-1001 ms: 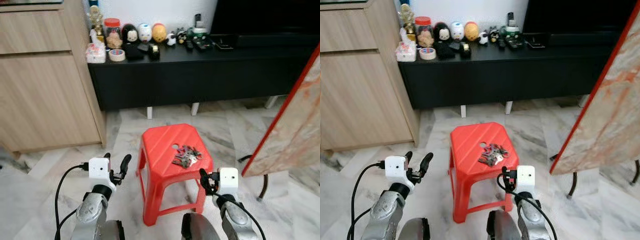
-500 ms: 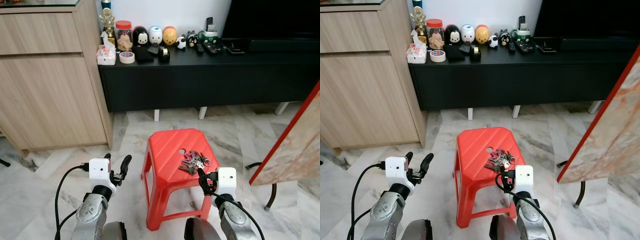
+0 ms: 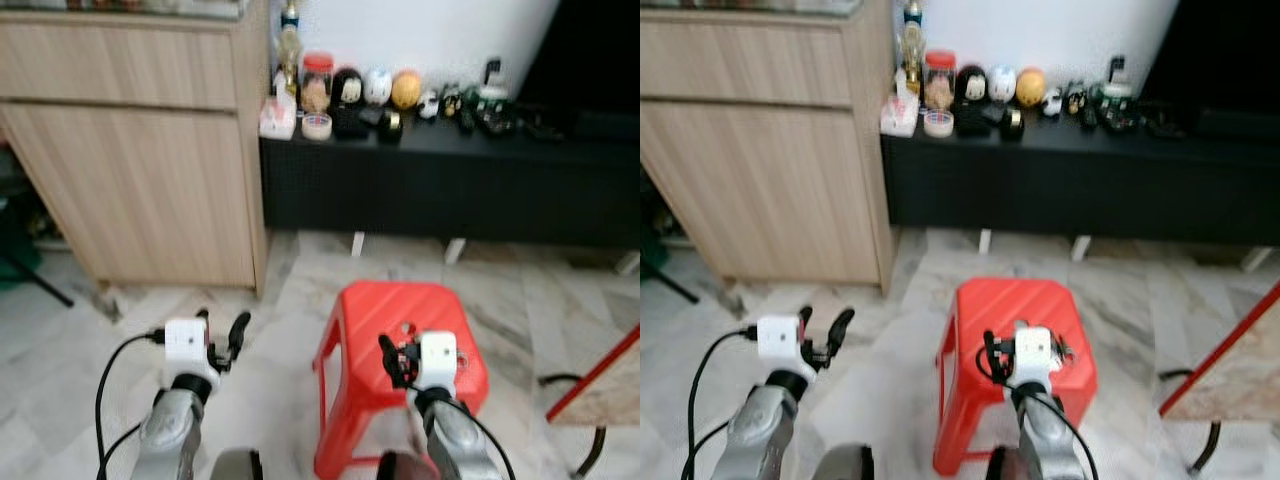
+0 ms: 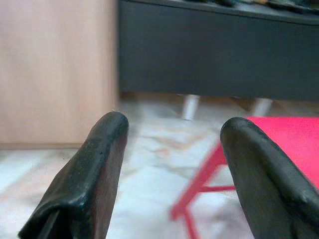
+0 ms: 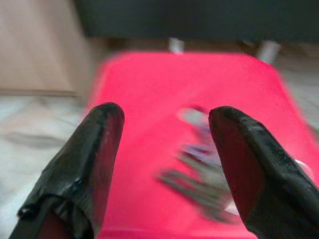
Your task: Hang keys on a hook
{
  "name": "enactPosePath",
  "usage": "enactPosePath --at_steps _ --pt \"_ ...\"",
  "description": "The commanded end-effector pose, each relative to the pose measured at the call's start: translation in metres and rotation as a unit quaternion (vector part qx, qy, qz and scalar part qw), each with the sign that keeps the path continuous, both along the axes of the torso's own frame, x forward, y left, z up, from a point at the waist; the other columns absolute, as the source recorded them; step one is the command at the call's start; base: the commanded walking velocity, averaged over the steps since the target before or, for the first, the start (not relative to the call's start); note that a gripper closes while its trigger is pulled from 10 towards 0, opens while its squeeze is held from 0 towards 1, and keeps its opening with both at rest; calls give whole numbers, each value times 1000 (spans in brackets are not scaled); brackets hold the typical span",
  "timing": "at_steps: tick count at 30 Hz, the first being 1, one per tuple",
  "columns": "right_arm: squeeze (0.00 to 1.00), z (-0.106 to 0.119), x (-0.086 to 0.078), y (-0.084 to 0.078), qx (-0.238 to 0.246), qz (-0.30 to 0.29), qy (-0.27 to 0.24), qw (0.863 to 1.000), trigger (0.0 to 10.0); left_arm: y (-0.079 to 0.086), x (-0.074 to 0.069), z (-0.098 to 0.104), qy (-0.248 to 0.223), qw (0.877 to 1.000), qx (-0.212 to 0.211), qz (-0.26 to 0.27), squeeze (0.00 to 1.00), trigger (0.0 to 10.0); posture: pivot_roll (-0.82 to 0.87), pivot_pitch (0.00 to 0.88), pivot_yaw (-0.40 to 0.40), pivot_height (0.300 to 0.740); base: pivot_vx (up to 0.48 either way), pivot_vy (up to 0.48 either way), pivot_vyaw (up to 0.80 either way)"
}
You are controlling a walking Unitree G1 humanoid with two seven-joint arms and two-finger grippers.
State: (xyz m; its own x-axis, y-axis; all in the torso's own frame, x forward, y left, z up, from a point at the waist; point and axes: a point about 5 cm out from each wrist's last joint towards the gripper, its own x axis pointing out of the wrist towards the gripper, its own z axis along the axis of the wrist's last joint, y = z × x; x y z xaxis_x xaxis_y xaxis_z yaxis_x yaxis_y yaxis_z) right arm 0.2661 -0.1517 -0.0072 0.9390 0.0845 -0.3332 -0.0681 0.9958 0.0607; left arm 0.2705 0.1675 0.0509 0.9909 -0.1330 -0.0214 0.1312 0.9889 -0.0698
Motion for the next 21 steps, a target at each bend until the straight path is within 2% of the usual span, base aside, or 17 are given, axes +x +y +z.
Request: enactPosePath --at_steps 1,4,9,11,13,15,21 --pt "0 0 0 -1 6 -9 0 1000 10000 2 1 1 0 1000 15 -6 0 10000 19 25 -82 589 322 0 0" --pt "0 -2 -1 -7 11 -37 4 999 10000 2 1 0 1 1000 14 -6 0 10000 19 25 -82 589 299 0 0" --pt "0 -8 -3 -16 33 -87 25 995 10000 4 0 0 2 1000 15 -5 0 10000 19 25 -82 589 0 0 0" --pt "0 -8 -3 -16 39 -89 27 995 10000 4 0 0 2 1000 15 -5 0 10000 19 25 -82 589 0 0 0" --pt "0 -12 -4 -17 83 -106 43 990 10000 4 0 0 3 1000 16 -6 0 10000 24 32 -84 589 0 0 0" --pt "0 -13 -5 -18 95 -114 47 988 10000 5 0 0 4 1000 17 -6 0 10000 24 35 -83 589 0 0 0" --pt "0 -11 -5 -19 104 -121 35 987 10000 5 -2 -2 7 1000 20 -7 0 10000 25 37 -82 589 0 0 0"
